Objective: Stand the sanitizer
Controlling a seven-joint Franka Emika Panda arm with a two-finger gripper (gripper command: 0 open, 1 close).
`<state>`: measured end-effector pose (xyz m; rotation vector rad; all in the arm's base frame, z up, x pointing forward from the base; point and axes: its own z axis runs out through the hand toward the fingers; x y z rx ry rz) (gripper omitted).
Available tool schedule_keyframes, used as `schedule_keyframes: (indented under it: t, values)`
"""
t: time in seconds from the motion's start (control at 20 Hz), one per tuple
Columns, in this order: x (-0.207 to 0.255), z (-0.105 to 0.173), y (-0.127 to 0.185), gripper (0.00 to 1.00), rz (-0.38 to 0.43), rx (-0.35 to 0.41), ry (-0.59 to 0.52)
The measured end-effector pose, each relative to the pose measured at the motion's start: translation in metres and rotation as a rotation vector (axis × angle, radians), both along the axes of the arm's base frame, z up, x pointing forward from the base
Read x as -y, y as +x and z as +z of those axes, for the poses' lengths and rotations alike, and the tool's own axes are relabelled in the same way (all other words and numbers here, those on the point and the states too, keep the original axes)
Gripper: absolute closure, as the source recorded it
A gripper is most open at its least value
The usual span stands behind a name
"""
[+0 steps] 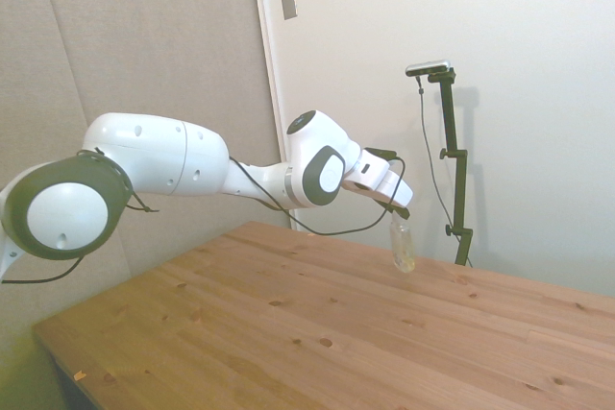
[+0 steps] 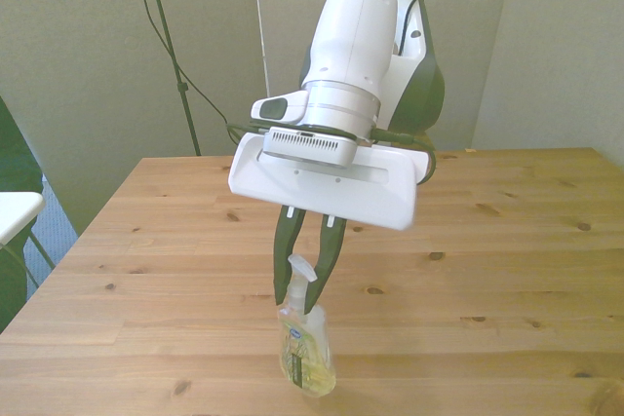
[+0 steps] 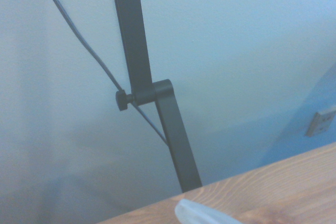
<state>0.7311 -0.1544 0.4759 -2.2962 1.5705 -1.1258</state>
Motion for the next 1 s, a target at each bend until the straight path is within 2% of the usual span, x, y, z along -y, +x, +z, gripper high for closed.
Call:
schedule_keyframes:
  t: [0.25,0.65,1.0]
  values:
    - [-0.031,-0.001,-0.042,1.00,0.046,0.017,0.030]
    - [-0.059,-0.009,-0.132,1.00,0.088,-0.032,0.054]
    - [-0.064,-0.017,-0.150,1.00,0.090,-0.054,0.064]
